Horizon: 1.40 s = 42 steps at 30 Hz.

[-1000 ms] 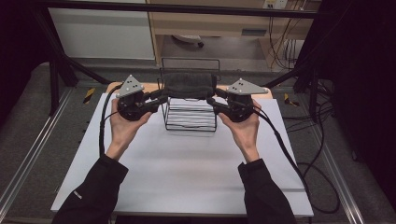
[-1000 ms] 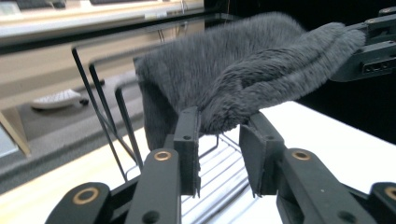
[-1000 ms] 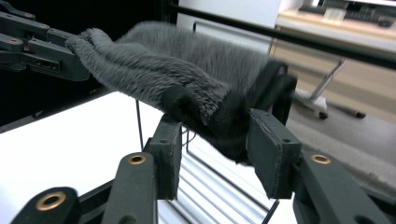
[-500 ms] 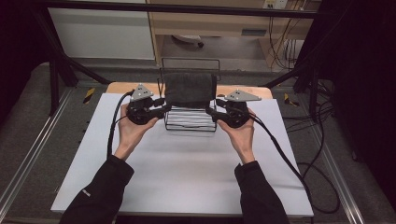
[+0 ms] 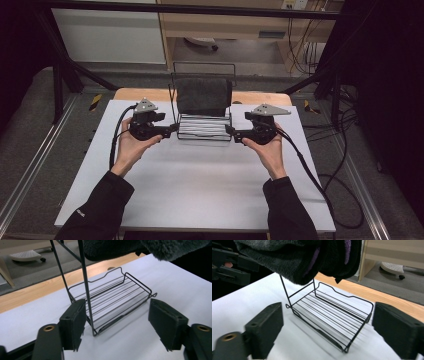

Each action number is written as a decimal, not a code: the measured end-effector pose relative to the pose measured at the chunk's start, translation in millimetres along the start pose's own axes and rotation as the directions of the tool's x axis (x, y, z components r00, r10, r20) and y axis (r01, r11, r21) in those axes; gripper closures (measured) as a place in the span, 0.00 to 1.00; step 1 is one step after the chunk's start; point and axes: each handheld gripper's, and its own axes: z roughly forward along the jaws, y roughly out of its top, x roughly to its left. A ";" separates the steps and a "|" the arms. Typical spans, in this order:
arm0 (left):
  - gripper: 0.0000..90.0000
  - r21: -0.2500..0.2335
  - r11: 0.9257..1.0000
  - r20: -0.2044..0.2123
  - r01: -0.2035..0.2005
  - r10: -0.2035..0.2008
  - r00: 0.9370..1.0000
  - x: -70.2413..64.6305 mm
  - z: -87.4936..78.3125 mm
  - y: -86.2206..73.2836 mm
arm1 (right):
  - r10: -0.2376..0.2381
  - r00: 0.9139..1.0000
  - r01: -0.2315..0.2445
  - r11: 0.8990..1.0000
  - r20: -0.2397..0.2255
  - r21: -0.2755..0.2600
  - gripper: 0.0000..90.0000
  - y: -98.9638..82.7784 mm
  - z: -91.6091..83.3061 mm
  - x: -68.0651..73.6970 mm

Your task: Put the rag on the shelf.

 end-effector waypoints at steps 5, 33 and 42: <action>0.24 0.003 1.000 -0.009 -0.006 0.006 1.000 1.3 -11.2 -10.0 | 0.002 1.000 -0.002 1.000 -0.004 0.017 0.06 -2.8 -16.3 0.0; 0.09 0.090 0.995 -0.019 0.037 -0.035 0.999 14.2 -37.5 -127.2 | 0.102 0.994 -0.097 0.985 -0.030 0.140 0.01 -116.1 -46.6 -16.9; 0.09 0.093 0.995 -0.029 0.026 -0.023 0.999 22.3 -49.4 -152.4 | 0.124 0.992 -0.117 0.981 -0.035 0.152 0.01 -142.3 -67.4 -32.1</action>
